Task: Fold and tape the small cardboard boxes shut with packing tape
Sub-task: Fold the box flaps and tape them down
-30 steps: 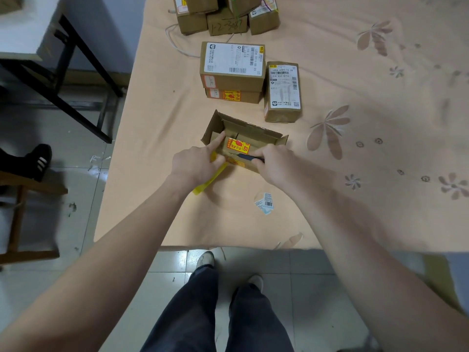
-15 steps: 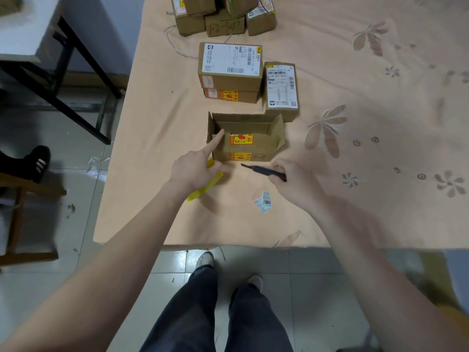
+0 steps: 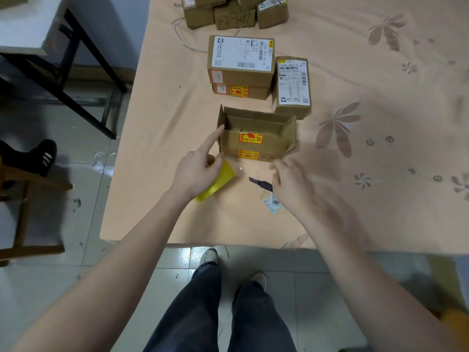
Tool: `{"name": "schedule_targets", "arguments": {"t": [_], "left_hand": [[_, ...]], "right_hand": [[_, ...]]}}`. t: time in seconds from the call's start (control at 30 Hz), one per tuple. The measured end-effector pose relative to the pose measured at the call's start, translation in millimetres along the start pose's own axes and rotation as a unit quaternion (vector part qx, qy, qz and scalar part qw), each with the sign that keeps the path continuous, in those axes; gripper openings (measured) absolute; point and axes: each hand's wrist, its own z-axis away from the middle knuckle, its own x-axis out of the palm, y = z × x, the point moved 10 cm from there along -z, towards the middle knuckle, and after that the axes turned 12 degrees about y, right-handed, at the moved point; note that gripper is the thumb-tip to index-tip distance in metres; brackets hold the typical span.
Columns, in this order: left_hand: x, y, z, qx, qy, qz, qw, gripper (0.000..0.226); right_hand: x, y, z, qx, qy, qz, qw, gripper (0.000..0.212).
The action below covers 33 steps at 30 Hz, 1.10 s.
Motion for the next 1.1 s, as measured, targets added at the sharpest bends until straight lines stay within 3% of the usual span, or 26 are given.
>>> {"name": "schedule_targets", "arguments": {"t": [0.1,0.17,0.33,0.5,0.67,0.83,0.97,1.1], "left_hand": [[-3,0,-1,0.001,-0.001,0.016,1.000,0.059],[-4,0,-2,0.000,0.000,0.027,1.000,0.061],[-3,-6,-4,-0.014,-0.005,0.031,0.999,0.063],[-3,-20,-7,-0.048,-0.009,0.020,0.999,0.066],[1,-28,-10,-0.062,-0.039,-0.003,0.997,0.071],[13,-29,-11,-0.066,-0.093,-0.020,0.993,0.073],[17,-18,-9,-0.047,-0.102,-0.019,0.994,0.069],[18,-9,-10,-0.035,-0.099,-0.002,0.994,0.066]], "right_hand": [[-44,-45,-21,-0.078,0.149,-0.034,0.985,0.022],[-58,-68,-36,-0.107,0.186,-0.003,0.977,0.031],[-10,-86,-67,-0.093,0.038,0.042,0.994,0.051],[9,-93,-72,-0.104,0.033,0.058,0.992,0.029],[10,-99,-71,-0.134,0.048,0.080,0.987,0.027],[6,-95,-64,-0.136,-0.020,0.015,0.990,0.016],[-5,-92,-60,-0.145,-0.028,0.014,0.989,0.009],[-8,-91,-56,-0.091,-0.056,-0.087,0.990,0.033]]}}
